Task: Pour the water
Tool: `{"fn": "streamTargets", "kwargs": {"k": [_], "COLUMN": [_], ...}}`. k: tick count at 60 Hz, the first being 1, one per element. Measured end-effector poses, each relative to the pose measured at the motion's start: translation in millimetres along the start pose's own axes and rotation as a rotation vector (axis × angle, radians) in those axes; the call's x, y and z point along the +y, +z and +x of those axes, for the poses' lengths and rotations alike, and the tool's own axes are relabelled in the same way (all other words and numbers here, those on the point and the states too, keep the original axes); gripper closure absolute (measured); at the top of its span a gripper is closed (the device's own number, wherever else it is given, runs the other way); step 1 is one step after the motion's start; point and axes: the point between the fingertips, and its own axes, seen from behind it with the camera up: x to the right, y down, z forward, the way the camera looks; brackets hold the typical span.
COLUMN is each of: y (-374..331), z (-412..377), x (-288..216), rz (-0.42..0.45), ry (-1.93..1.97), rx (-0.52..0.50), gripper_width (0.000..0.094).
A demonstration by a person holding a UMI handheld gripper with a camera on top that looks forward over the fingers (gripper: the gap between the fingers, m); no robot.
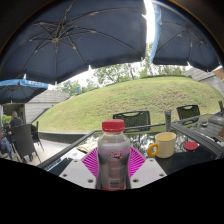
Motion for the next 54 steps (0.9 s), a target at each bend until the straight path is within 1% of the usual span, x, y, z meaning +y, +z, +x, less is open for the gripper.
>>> {"fn": "streamTargets", "kwargs": {"k": [6, 9, 12, 13, 18, 22, 26, 31, 33, 39, 43, 45, 48, 54], "y": [29.9, 40.2, 53.8, 66.2, 82.9, 101.7, 113.9, 125.1, 125.8, 130.6, 131.2, 131.1, 129.6, 123.6], "z": [22.4, 26.2, 34.6, 47.8, 71.8, 95.1, 112.4, 115.6, 121.7, 130.0, 133.3, 134.6, 133.9, 125.6], "x": [-33.7, -48.6, -61.9, -63.2, -68.6, -64.9, -63.4, -66.2, -64.5, -47.2, -46.2, -47.3, -49.0, -59.7], "rz": [0.054, 0.070, 0.092, 0.098, 0.119, 0.118, 0.109, 0.126, 0.120, 0.080, 0.093, 0.104, 0.097, 0.062], "ry": [0.208, 0.371, 0.549, 0.607, 0.897, 1.126, 1.365, 1.580, 1.646, 1.830, 1.914, 1.914, 1.904, 1.840], "rx": [-0.002, 0.002, -0.018, -0.028, -0.024, -0.026, -0.076, -0.118, -0.129, -0.120, -0.125, -0.126, -0.129, -0.149], "gripper_width": [0.0606, 0.0606, 0.0606, 0.0606, 0.0605, 0.0607, 0.0606, 0.0607, 0.0595, 0.0588, 0.0585, 0.0585, 0.0584, 0.0584]}}
